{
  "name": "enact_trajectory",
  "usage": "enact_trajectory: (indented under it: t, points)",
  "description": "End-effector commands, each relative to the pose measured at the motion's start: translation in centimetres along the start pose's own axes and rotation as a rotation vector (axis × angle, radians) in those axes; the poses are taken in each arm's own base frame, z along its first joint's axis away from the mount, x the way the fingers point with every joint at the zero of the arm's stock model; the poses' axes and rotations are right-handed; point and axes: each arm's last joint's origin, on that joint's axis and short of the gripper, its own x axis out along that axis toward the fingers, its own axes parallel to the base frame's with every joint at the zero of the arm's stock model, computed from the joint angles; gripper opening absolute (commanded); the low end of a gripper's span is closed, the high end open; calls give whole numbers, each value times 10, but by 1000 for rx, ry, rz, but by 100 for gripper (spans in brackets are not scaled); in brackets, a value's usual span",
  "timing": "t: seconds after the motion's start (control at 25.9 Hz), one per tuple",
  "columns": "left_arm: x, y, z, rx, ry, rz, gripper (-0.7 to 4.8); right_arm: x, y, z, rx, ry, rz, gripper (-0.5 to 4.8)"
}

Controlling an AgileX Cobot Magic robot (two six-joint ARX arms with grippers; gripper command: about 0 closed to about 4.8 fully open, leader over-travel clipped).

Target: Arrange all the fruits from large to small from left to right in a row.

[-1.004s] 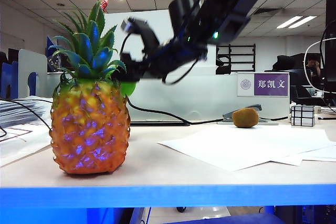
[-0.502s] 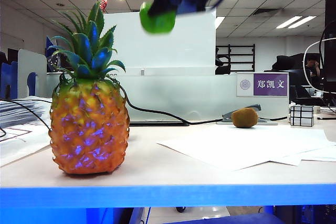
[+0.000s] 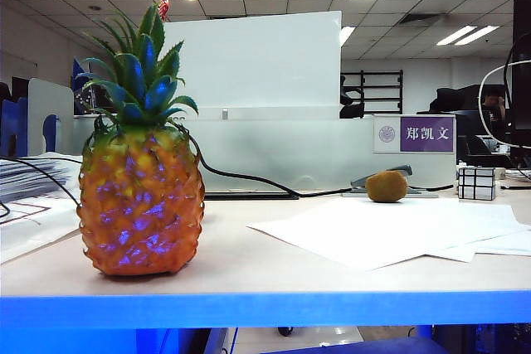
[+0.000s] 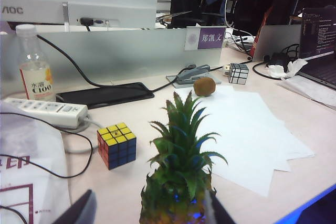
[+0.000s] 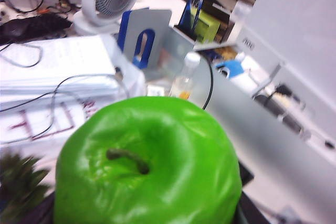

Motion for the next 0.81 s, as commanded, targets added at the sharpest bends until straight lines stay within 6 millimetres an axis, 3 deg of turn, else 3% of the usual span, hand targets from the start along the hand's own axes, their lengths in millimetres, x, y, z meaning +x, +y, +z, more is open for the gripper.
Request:
enact_trajectory:
  t: [0.04,0.23,0.39,0.54,0.81]
  points:
    - [-1,-1,2,31,-18,-9,274,-30,13,-3,25,40,19,-5]
    - [0,-1,3,60,-29,-29,274,-85,50,-30,94,20,45,-5]
    - [0,-2,3,62,-31,-38,274,-99,67,-65,179,16,44,-6]
    - [0,-2,4,63,-33,-56,274,-89,83,-116,235,41,52,-5]
    - [-1,-4,4,69,-41,-105,274,-29,87,-178,277,69,55,-5]
